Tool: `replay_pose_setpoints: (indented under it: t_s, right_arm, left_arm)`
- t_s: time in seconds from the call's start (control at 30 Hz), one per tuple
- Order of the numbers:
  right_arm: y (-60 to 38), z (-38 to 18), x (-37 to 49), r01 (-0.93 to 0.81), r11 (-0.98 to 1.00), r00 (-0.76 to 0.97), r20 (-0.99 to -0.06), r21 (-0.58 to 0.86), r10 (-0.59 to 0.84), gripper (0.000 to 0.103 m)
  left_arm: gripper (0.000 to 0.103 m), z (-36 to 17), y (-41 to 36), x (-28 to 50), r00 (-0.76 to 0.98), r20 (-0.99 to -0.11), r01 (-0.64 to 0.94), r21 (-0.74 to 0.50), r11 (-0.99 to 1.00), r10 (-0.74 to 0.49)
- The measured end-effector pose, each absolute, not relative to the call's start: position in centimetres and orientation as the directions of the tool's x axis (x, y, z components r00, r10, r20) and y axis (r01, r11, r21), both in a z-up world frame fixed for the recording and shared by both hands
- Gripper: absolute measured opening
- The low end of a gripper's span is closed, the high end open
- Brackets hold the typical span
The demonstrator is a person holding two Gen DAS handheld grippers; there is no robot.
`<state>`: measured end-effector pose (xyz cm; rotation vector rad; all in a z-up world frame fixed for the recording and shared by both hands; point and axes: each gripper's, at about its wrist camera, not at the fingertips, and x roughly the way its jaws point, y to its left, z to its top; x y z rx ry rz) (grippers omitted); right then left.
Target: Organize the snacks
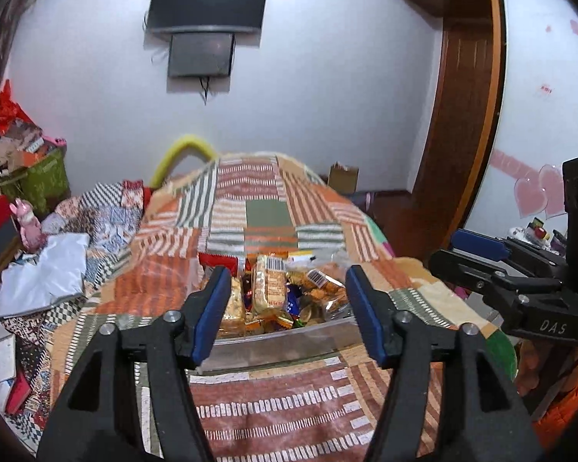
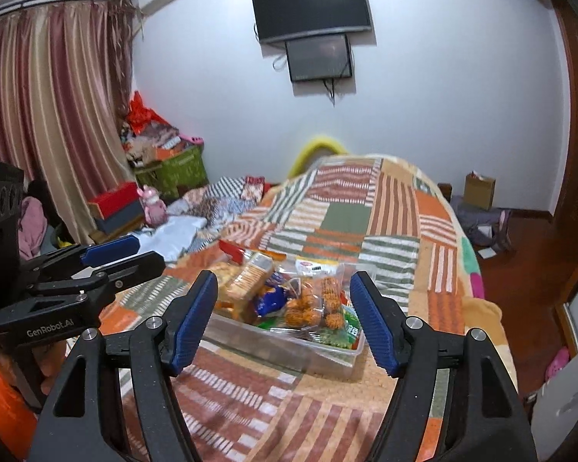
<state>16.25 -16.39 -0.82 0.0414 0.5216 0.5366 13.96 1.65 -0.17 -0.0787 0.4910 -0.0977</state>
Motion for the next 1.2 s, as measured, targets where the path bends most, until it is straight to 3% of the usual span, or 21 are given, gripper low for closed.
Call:
replay_pose_setpoints:
  t_s: [0.07, 0.2, 0.5, 1.2]
  right_arm:
    - [-16.7, -0.4, 15.4, -0.478, 0.860, 0.741, -0.444, 0.177, 0.503, 0.072]
    - [-17.1, 0.1, 13.9, -0.477, 0.861, 0.758, -0.413, 0.177, 0.505, 0.078]
    - [-17.0, -0.2, 12.2, -0.475, 0.862, 0.775, -0.380, 0.177, 0.505, 0.097]
    - [-17.2, -0.7, 10.7, -0.473, 0.862, 0.787, -0.355, 0.180, 0.505, 0.102]
  left_arm:
    - [0.068, 0.4, 1.5, 12.6, 0.894, -0.436, 0.068, -0.091, 0.994, -0.101]
    - [0.083, 1.1, 1.5, 10.3, 0.922, -0.383, 0.034, -0.077, 0.996, -0.061]
    - [0.099, 1.1, 1.7, 8.0, 0.940, -0.341, 0.006, -0.055, 0.998, -0.025]
    - [0.101, 0.2, 1.9, 7.3, 0.936, -0.347, 0.027, -0.071, 0.997, -0.050]
